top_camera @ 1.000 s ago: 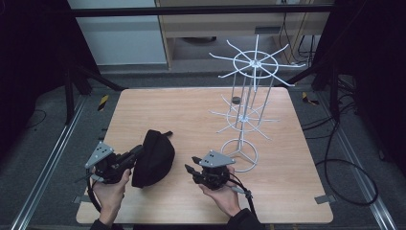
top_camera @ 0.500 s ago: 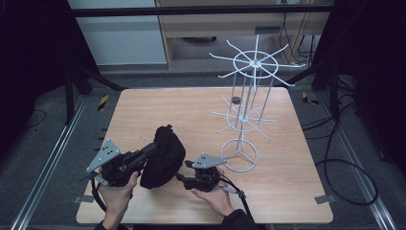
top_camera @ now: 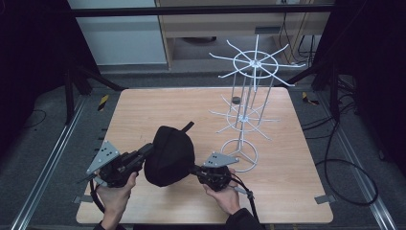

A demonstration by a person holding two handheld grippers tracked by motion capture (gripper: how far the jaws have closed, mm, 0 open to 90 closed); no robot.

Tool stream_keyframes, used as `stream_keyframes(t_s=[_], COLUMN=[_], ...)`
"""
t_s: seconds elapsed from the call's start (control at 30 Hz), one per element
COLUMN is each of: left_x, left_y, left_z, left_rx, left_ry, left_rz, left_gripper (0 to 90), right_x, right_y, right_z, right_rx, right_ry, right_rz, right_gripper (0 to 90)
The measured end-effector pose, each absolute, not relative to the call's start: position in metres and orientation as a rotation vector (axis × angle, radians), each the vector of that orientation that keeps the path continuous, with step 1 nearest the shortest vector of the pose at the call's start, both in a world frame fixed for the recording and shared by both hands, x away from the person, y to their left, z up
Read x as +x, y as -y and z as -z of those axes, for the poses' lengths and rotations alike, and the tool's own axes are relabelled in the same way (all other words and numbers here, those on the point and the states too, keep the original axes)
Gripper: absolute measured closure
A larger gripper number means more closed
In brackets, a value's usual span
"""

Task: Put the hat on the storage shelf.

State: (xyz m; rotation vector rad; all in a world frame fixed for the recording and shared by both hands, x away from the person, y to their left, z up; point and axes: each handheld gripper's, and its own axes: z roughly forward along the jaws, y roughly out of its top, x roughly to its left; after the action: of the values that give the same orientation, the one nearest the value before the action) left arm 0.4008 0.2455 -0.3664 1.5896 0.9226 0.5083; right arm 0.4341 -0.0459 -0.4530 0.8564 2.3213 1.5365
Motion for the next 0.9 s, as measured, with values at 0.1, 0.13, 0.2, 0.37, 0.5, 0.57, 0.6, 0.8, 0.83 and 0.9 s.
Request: stream_keyframes(t_s=[0.1,0.13,0.2,0.37,0.5,0.57,0.6,0.8,0.83,0.9], left_x=[0.404,0.404,0.405,0.409,0.416,0.419,0.421,0.424,0.424,0.423], left_y=[-0.254,-0.258,-0.261,-0.271,-0.284,-0.287,-0.289,-0.293,-0.294,-0.296], left_z=[0.378,0.385,0.390,0.405,0.423,0.428,0.433,0.437,0.436,0.435], left_rx=[1.606,1.616,1.627,1.664,1.709,1.720,1.741,1.748,1.744,1.731], left_ry=[-0.963,-0.986,-1.001,-1.057,-1.136,-1.159,-1.183,-1.221,-1.221,-1.223], left_rz=[-0.519,-0.529,-0.539,-0.589,-0.619,-0.616,-0.616,-0.609,-0.611,-0.613], left_gripper=[85.3,85.0,84.9,83.2,90.0,90.0,90.0,89.9,89.8,89.0], right_x=[0.433,0.431,0.431,0.430,0.434,0.435,0.438,0.439,0.438,0.437], right_y=[0.044,0.041,0.040,0.022,0.010,0.009,0.008,0.016,0.018,0.022], right_z=[0.450,0.447,0.446,0.443,0.449,0.450,0.451,0.448,0.447,0.446], right_rx=[0.858,0.846,0.844,0.807,0.806,0.813,0.825,0.831,0.828,0.830], right_ry=[-2.351,-2.375,-2.388,-2.407,-2.348,-2.344,-2.337,-2.324,-2.323,-2.321], right_rz=[-1.479,-1.450,-1.436,-1.363,-1.343,-1.346,-1.355,-1.386,-1.378,-1.382], right_gripper=[86.7,86.8,86.8,85.5,75.6,74.7,74.2,70.6,70.5,69.5])
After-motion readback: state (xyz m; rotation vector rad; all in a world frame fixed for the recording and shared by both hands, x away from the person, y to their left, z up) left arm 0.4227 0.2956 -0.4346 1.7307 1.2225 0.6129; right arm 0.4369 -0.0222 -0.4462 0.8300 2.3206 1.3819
